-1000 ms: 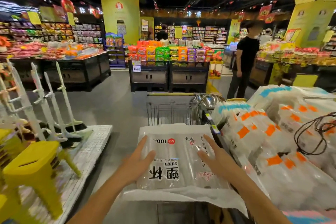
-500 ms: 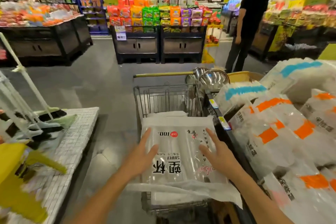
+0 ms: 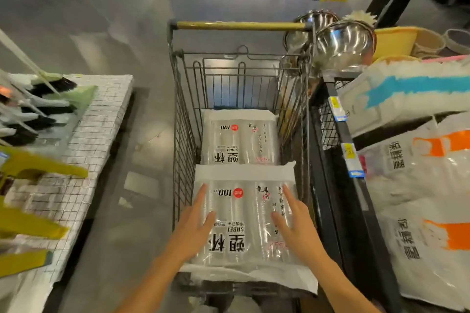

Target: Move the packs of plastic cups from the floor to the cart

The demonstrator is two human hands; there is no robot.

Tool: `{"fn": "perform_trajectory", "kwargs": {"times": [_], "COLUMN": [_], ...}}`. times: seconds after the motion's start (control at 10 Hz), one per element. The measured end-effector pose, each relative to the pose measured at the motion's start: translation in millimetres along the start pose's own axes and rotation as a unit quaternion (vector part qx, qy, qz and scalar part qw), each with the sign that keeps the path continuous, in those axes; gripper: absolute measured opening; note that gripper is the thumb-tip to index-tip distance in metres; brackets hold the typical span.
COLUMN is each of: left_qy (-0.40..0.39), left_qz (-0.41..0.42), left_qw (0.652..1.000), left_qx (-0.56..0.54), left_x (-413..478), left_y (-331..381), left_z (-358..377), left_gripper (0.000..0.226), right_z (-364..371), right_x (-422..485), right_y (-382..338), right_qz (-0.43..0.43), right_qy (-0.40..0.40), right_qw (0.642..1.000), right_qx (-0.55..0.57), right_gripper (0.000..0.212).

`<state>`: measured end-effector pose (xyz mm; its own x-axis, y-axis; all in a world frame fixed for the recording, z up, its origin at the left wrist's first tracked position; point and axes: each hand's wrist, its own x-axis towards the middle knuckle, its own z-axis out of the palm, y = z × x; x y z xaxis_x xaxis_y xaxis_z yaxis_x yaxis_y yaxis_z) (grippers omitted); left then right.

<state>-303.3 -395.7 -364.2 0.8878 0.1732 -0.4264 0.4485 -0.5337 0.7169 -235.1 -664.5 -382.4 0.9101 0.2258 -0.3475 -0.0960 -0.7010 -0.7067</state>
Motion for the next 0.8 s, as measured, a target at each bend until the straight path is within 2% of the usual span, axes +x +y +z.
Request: {"fn": "perform_trajectory", "kwargs": {"times": [0.2,0.4,0.5,0.6,0.7,0.8], "left_qy": [-0.036,-0.055,-0.057,-0.08,-0.069,-0.047], "left_qz": [-0.028,-0.053,-0.036,-0.041,-0.084,-0.074], "left_qw": [0.999,0.997,0.997,0.995,0.992,0.988], "left_qx": [0.017,0.026,0.033,0.047,0.068,0.129], "left_x": [9,18,23,23,16,14], "left_y": [-34,-43,-45,-42,-27,-16], "left_z": [23,26,26,21,9,0], "left_gripper": [0.064,0.065,0.066,0.066,0.069,0.066], "right_z": [40,47,45,39,31,20], "right_x": [7,12,15,13,5,2], "right_y": [22,22,22,19,14,3], "right_qz": [0.017,0.044,0.045,0.038,0.044,0.034], "right_qy": [-0.032,-0.035,-0.044,-0.063,-0.062,-0.03], "right_qw": [0.999,0.998,0.998,0.997,0.992,0.981], "right_qx": [-0.017,-0.01,-0.011,-0.04,-0.102,-0.189], "right_gripper": [0.073,0.077,0.074,0.072,0.072,0.069]}}
